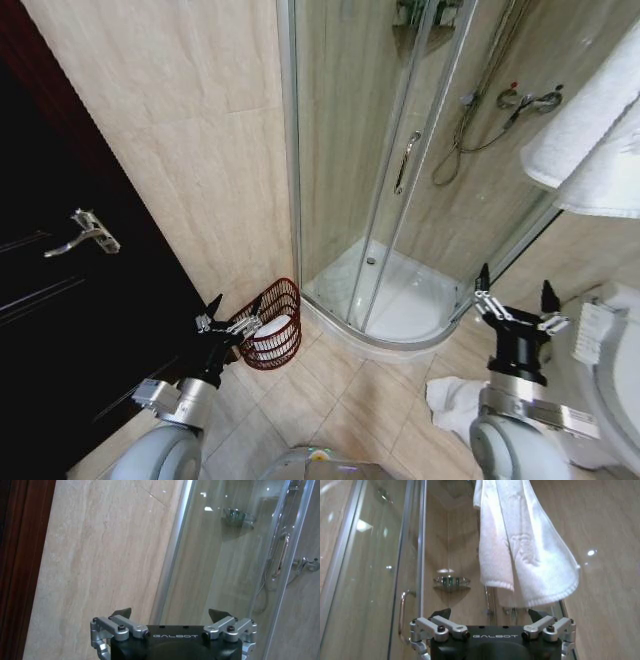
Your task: Discard the used towel into the hamper.
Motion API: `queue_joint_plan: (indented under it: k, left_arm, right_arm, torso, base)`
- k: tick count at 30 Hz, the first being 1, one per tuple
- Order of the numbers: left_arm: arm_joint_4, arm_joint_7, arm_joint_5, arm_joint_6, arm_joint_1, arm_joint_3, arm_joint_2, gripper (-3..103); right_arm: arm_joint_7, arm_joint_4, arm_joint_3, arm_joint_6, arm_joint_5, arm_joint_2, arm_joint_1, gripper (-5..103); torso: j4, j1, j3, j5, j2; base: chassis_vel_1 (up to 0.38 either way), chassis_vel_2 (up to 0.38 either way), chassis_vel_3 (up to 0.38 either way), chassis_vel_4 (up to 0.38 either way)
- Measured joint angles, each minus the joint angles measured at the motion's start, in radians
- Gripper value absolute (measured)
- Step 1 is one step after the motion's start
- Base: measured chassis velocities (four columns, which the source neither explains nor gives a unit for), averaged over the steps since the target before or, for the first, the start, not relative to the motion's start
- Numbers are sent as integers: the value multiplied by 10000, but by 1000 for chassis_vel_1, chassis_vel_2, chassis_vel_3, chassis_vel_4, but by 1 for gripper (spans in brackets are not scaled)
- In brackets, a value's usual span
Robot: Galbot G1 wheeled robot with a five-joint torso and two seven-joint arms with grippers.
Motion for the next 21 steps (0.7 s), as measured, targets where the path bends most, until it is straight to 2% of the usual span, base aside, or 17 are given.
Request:
queue_joint_plan:
  k: [7, 15, 21]
  left_arm:
    - [6, 2, 0, 0, -1, 0, 3, 100]
    - [8, 2, -3, -2, -2, 0, 3, 100]
    - [8, 1, -5, -5, -2, 0, 3, 100]
  right_arm:
    - [-328, 511, 980, -401, 669, -554, 116, 100]
    - [-523, 644, 1977, -403, 860, -1146, 395, 100]
    - [-530, 649, 2680, -357, 1458, -1740, 266, 100]
  torso:
    - [0, 0, 0, 0, 0]
    - [0, 0, 0, 0, 0]
    - [0, 0, 0, 0, 0]
  base:
    - [0, 0, 0, 0]
    - [0, 0, 0, 0]
    - [0, 0, 0, 0]
